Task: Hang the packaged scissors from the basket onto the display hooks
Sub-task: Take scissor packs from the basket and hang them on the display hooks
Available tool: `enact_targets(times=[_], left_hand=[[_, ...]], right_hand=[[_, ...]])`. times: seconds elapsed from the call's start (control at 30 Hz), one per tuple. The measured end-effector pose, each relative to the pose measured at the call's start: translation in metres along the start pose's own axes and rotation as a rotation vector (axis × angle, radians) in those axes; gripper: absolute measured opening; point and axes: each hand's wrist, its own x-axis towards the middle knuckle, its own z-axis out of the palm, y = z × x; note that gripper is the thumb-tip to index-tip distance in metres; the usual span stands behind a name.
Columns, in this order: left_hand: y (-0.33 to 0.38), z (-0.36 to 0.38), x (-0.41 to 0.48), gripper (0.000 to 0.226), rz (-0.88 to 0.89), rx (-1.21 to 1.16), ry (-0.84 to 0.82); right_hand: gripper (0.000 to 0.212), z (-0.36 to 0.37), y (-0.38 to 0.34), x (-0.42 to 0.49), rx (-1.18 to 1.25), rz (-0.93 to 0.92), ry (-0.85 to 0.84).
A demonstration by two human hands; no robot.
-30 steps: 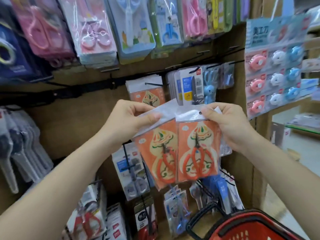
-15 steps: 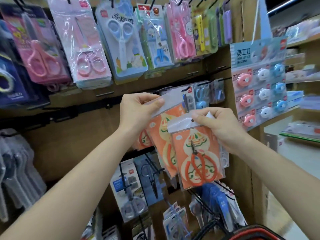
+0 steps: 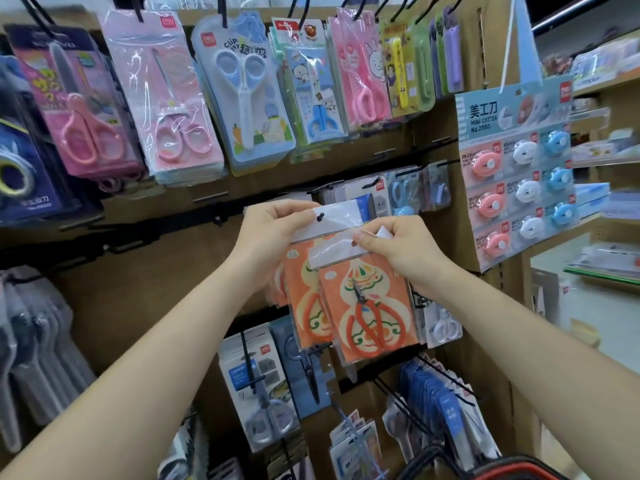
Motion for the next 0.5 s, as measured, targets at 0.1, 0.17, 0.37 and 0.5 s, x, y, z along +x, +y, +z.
enact_targets(times=[0.1, 0.17, 0.37, 0.5], left_hand=[[-0.016, -0.006, -0.005, 0.014, 0.135, 0.089, 0.076], [-0.027, -0.009, -0.007, 0.017, 0.16, 0.084, 0.113], [-0.039, -0.005, 0.017, 0.017, 0.137, 0.086, 0.289], [-0.053, -0.01, 0.037, 0.02, 0.094, 0.137, 0.367]], right_hand=[[0.019, 0.0, 0.001, 0.002, 0.0, -0.007, 0.006], [0.019, -0.001, 0.001, 0.001, 0.005, -0.016, -0.001], [0.015, 0.005, 0.008, 0.009, -0.089, -0.091, 0.065], [0.017, 0.01, 0.003, 0.009, -0.082, -0.17, 0.104]])
